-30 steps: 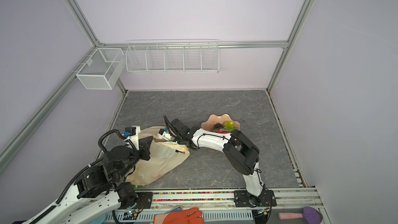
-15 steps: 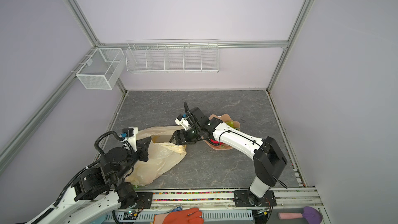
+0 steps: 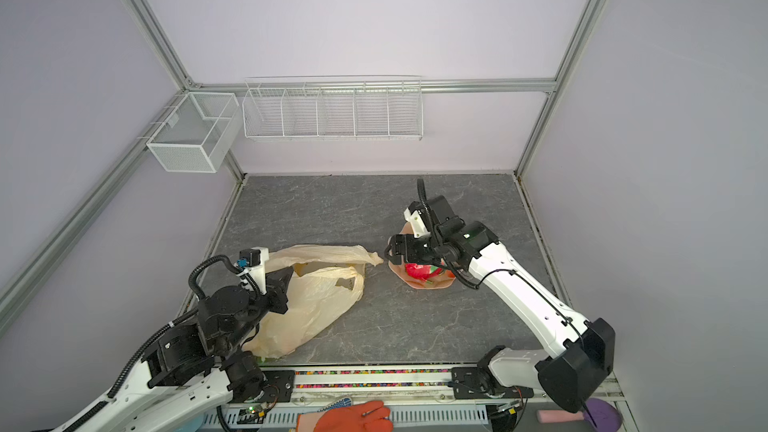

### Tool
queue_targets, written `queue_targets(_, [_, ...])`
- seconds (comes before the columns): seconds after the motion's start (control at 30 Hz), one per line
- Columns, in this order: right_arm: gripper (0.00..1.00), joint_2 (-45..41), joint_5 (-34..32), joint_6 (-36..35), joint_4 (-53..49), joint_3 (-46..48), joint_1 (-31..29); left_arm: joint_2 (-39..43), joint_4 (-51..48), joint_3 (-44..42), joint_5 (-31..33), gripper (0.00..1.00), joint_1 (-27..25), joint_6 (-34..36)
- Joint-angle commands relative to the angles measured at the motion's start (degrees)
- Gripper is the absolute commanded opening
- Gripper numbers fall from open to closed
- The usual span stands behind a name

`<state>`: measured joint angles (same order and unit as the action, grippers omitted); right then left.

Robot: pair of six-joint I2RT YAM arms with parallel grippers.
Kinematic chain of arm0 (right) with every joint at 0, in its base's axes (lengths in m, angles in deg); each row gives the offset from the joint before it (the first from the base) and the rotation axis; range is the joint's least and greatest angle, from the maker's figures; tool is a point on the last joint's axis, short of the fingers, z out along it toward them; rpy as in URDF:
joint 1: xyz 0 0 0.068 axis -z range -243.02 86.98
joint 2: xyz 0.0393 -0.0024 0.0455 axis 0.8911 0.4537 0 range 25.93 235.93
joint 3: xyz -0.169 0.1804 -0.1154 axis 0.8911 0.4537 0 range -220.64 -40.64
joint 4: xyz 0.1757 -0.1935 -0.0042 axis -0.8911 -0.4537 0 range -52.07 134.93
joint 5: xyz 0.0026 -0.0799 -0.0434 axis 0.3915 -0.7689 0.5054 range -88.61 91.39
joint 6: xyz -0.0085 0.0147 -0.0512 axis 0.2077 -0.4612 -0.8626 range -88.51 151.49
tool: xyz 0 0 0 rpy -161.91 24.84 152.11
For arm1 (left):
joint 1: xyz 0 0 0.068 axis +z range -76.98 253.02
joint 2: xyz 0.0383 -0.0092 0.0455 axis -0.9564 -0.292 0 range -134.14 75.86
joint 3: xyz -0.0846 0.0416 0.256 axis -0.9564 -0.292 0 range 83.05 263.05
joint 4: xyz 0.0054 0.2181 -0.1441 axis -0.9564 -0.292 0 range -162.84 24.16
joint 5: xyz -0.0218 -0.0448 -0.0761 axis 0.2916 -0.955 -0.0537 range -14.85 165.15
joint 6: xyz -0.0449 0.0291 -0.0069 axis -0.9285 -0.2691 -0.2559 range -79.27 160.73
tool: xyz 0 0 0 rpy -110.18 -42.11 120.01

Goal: Place the fruits into the plastic bag
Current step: 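Move the right gripper back over the bowl toward the dragon fruit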

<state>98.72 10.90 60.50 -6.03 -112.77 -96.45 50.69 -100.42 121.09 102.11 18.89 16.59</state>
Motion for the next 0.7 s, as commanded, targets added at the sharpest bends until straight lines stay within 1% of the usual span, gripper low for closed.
queue_targets(0.0, [0.93,-3.3,-10.9,-4.1,-13.5,1.5,2.8,0.7,0.1,-0.7,0.0,0.0,0.0,-1.4])
queue_targets(0.1, [0.96,-6.4,-16.3,-5.3,-16.7,4.0,4.7,0.8,0.2,-1.0,0.0,0.0,0.0,-1.5])
queue_targets(0.2, [0.97,-7.8,-20.0,-6.4,-18.0,7.0,5.8,0.7,0.4,-1.3,-0.3,0.0,0.0,-1.5])
queue_targets(0.37, [1.0,-6.1,-22.0,-8.8,-16.9,10.4,6.1,0.6,0.3,-1.4,-0.5,0.0,0.1,-1.4])
queue_targets(0.5, [0.94,-2.2,-21.2,-8.6,-14.3,12.8,6.6,0.5,0.2,-1.4,-0.7,0.0,0.0,-1.6])
queue_targets(0.67, [0.91,1.8,-22.3,-8.9,-10.6,13.0,6.8,0.7,-0.1,-1.4,-0.7,0.0,0.0,-1.7])
